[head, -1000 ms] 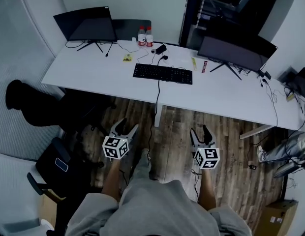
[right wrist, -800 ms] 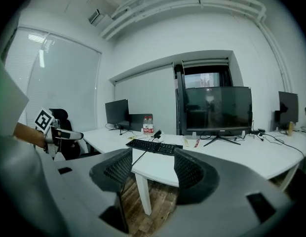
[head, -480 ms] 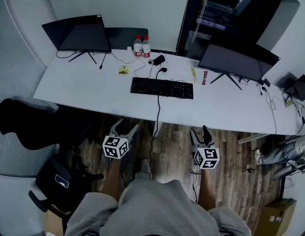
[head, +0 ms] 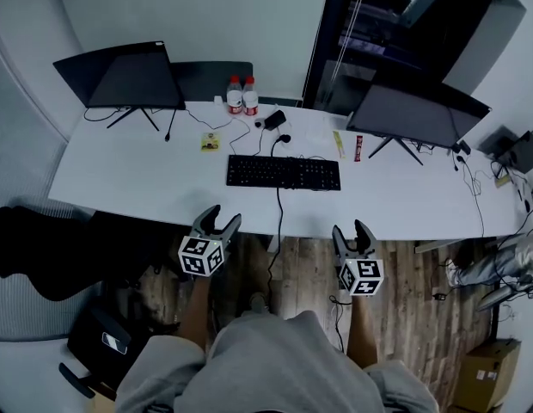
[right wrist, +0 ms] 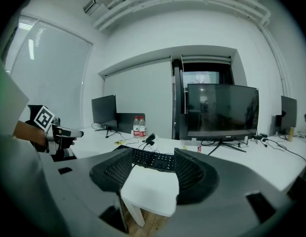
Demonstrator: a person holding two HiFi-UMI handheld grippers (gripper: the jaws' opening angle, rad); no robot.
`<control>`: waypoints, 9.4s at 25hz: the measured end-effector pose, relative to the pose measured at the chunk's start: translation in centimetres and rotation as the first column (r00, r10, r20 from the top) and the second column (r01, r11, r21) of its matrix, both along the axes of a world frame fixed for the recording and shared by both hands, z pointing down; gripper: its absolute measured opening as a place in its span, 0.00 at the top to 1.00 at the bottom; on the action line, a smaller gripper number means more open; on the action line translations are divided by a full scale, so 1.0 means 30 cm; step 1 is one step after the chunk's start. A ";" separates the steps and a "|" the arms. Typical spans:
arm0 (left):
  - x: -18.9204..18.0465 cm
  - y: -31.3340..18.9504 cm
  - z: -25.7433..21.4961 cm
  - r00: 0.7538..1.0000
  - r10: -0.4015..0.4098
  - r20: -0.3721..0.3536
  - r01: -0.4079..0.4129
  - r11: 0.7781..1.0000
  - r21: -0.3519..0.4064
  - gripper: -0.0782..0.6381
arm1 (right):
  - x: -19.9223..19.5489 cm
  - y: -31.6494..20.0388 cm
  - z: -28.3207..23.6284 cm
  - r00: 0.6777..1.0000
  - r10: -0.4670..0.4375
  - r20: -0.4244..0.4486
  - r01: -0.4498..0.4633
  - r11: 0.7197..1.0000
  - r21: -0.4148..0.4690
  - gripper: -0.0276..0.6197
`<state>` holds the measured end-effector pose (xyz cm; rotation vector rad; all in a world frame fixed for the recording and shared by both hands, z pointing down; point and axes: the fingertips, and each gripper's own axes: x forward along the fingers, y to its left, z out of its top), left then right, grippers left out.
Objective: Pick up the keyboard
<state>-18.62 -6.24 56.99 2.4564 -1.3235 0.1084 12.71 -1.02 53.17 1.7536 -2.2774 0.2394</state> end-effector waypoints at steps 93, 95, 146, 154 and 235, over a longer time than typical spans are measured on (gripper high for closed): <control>0.007 -0.808 0.553 0.984 -0.091 0.151 0.153 0.867 -0.475 0.45 | 0.174 -0.915 0.469 0.994 -0.043 0.097 0.075 0.929 -0.362 0.55; 0.010 -0.811 0.563 0.986 -0.085 0.143 0.145 0.864 -0.482 0.44 | 0.179 -0.915 0.478 0.995 -0.037 0.094 0.069 0.927 -0.369 0.55; 0.032 -0.832 0.597 0.986 -0.136 0.095 0.166 0.848 -0.503 0.43 | 0.179 -0.930 0.707 0.985 0.054 0.164 0.043 0.843 -0.536 0.37; 0.030 -0.835 0.600 0.984 -0.151 0.093 0.177 0.844 -0.506 0.43 | 0.178 -0.934 0.710 0.985 0.055 0.164 0.043 0.841 -0.539 0.37; 0.128 -1.100 -0.432 0.991 -0.080 -0.111 0.095 0.985 0.142 0.43 | 0.270 -1.107 -0.352 0.996 0.013 0.088 -0.027 0.988 0.152 0.38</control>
